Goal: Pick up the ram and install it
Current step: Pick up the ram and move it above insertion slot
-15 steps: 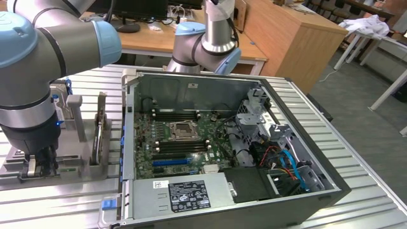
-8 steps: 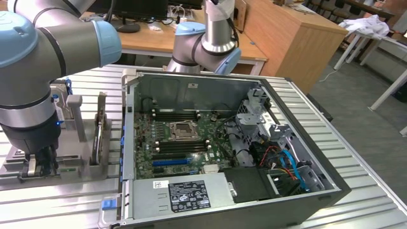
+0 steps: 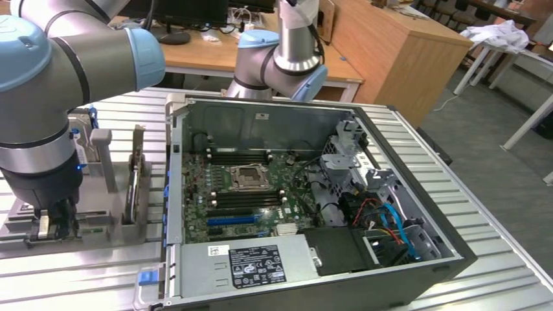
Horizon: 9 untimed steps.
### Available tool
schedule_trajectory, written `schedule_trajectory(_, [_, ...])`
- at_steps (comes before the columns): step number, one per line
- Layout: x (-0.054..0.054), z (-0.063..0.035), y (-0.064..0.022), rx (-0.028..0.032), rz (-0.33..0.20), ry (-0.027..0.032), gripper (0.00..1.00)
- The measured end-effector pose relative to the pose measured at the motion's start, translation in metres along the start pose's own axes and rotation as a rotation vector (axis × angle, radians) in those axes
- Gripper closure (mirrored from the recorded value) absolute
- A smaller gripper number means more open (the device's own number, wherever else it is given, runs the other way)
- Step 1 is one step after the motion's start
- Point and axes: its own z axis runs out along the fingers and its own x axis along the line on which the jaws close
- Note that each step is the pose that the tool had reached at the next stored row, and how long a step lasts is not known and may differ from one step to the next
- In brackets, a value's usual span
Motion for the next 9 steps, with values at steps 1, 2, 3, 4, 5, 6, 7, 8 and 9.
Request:
schedule_trajectory(1, [0.0000, 0.0000, 0.0000, 0.0000, 0.000, 0.0001, 0.86])
schedule_trajectory(2, [0.0000, 0.0000, 0.0000, 0.0000, 0.000, 0.0000, 0.88])
schedule_trajectory(3, [0.0000, 0.0000, 0.0000, 0.0000, 0.000, 0.0000, 0.88])
schedule_trajectory(4, [0.0000, 0.0000, 0.0000, 0.0000, 0.000, 0.0000, 0.88])
schedule_trajectory(5, [0.0000, 0.0000, 0.0000, 0.0000, 0.000, 0.0000, 0.88])
schedule_trajectory(6, [0.0000, 0.0000, 0.0000, 0.0000, 0.000, 0.0000, 0.88])
schedule_trajectory(7, [0.0000, 0.0000, 0.0000, 0.0000, 0.000, 0.0000, 0.88])
schedule_trajectory(8, [0.0000, 0.0000, 0.0000, 0.0000, 0.000, 0.0000, 0.88])
schedule_trajectory(9, [0.0000, 0.0000, 0.0000, 0.0000, 0.000, 0.0000, 0.88])
